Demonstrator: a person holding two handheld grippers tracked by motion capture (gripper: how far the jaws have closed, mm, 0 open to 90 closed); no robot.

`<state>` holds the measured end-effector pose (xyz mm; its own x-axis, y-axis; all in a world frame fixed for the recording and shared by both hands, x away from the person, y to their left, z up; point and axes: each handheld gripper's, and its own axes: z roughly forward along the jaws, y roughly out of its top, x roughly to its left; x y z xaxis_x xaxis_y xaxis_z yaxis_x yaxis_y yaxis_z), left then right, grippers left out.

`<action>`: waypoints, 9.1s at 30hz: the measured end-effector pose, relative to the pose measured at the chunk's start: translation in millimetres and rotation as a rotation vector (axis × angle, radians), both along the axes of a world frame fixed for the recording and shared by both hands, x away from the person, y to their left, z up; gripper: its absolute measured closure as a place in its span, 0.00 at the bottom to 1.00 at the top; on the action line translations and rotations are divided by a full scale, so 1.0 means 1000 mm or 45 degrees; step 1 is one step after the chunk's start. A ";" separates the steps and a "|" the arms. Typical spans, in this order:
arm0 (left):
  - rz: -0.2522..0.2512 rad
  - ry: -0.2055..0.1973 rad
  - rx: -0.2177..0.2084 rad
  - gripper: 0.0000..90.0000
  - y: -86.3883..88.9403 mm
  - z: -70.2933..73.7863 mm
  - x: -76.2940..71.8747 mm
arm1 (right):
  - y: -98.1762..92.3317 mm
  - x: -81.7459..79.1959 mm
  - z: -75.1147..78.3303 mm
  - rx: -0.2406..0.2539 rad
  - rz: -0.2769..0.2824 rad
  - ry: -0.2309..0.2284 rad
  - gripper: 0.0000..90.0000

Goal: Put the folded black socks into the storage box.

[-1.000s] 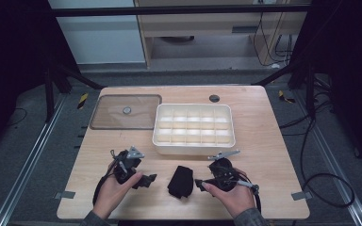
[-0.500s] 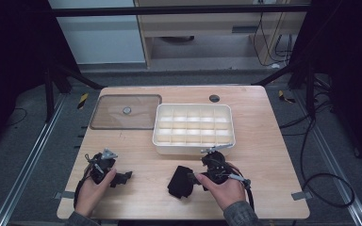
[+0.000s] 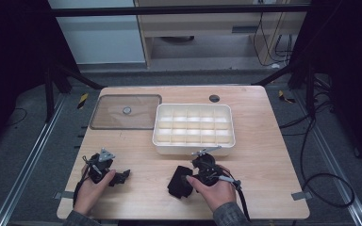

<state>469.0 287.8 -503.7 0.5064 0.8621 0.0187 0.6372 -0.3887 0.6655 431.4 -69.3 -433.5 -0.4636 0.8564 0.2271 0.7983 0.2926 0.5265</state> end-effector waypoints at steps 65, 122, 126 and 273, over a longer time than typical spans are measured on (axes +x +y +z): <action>-0.007 -0.005 0.004 0.00 -0.007 0.000 -0.001 | 0.018 -0.004 -0.042 0.071 -0.047 0.089 0.50; -0.015 -0.019 -0.012 0.00 -0.009 -0.002 -0.003 | -0.124 0.036 0.097 -0.154 -0.090 -0.169 0.80; -0.012 -0.027 -0.021 0.00 -0.008 -0.002 -0.003 | -0.131 0.043 0.107 -0.175 -0.100 -0.177 0.80; -0.058 -0.070 -0.046 0.00 -0.008 -0.005 0.002 | -0.068 0.141 0.020 -0.709 0.059 0.023 0.80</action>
<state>471.0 279.9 -509.0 0.5440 0.8389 0.0169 0.5814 -0.3914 0.7133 572.2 -137.5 -413.4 -0.5039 0.8282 -0.2453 0.7854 0.5575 0.2689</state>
